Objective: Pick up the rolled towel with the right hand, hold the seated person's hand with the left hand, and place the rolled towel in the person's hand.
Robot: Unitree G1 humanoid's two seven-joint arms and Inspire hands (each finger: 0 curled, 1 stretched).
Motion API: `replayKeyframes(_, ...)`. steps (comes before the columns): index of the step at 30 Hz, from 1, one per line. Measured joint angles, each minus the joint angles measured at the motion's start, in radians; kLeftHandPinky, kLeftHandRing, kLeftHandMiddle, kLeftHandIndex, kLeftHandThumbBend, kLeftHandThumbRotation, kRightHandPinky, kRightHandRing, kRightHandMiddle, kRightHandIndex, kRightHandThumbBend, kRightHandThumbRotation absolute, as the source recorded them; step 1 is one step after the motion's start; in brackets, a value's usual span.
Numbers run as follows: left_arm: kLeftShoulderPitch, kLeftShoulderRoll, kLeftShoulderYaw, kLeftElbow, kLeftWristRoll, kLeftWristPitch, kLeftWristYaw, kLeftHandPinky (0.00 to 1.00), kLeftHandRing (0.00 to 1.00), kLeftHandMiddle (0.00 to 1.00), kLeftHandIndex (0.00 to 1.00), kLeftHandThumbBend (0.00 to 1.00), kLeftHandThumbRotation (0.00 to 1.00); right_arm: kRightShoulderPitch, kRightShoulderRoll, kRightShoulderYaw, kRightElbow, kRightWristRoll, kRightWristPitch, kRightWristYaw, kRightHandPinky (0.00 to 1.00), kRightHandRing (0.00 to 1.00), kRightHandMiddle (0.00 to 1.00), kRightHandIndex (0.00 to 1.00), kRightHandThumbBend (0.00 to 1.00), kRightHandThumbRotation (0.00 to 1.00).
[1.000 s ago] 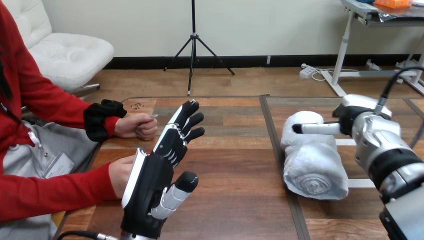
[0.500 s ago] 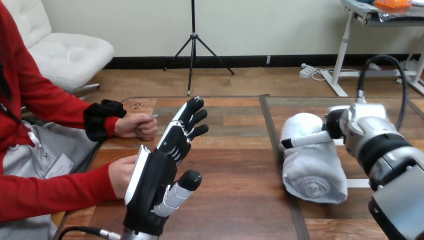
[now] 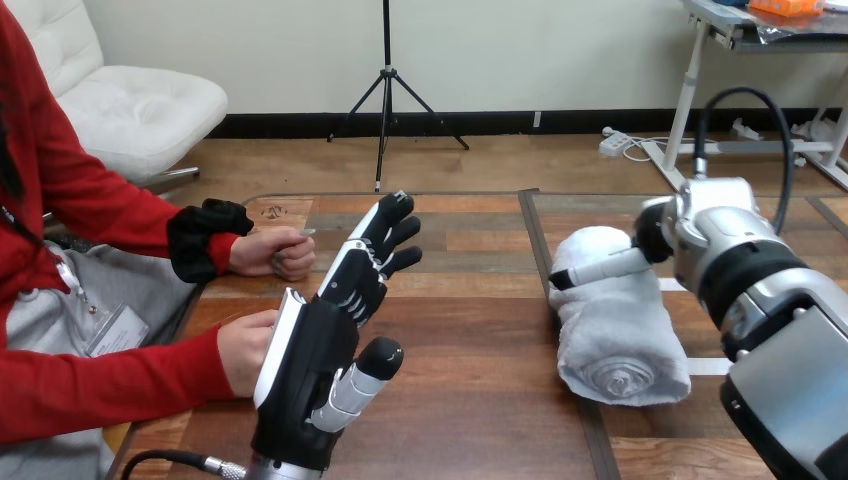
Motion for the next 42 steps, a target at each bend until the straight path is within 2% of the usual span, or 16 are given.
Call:
replayKeyframes(5, 0.0, 0.0, -0.01, -0.006, -0.026, 0.0, -0.018, 0.86, 0.91, 0.93, 0.91, 1.0, 0.89, -0.001, 0.011, -0.005, 0.0, 0.006, 0.01, -0.007, 0.8, 0.96, 0.97, 0.9, 0.98, 1.0)
replayKeyframes(15, 0.0, 0.001, -0.016, -0.029, -0.084, -0.002, -0.055, 0.85, 0.91, 0.93, 0.91, 1.0, 0.88, 0.0, 0.031, -0.04, 0.001, 0.046, 0.036, -0.04, 0.8, 0.95, 0.96, 0.89, 0.97, 1.0)
replayKeyframes(23, 0.007, 0.003, -0.022, -0.061, -0.116, 0.002, -0.079, 0.86, 0.91, 0.92, 0.91, 1.0, 0.87, 0.009, 0.043, -0.108, 0.001, 0.13, 0.075, -0.123, 0.76, 0.95, 0.97, 0.9, 0.96, 1.0)
replayKeyframes(31, 0.036, 0.012, -0.043, -0.131, -0.147, 0.043, -0.106, 0.87, 0.91, 0.92, 0.9, 1.0, 0.84, 0.024, 0.063, -0.173, 0.001, 0.205, 0.12, -0.202, 0.74, 0.97, 0.99, 0.95, 0.96, 1.0)
replayKeyframes(38, 0.067, 0.02, -0.053, -0.182, -0.161, 0.071, -0.128, 0.86, 0.9, 0.91, 0.9, 1.0, 0.83, 0.041, 0.078, -0.212, 0.002, 0.248, 0.128, -0.211, 0.73, 1.0, 1.0, 0.99, 0.93, 1.0)
replayKeyframes(42, 0.079, 0.022, -0.057, -0.196, -0.162, 0.075, -0.136, 0.85, 0.89, 0.9, 0.9, 1.0, 0.83, 0.056, 0.089, -0.231, 0.002, 0.267, 0.135, -0.244, 0.73, 1.0, 1.0, 1.0, 0.95, 0.97)
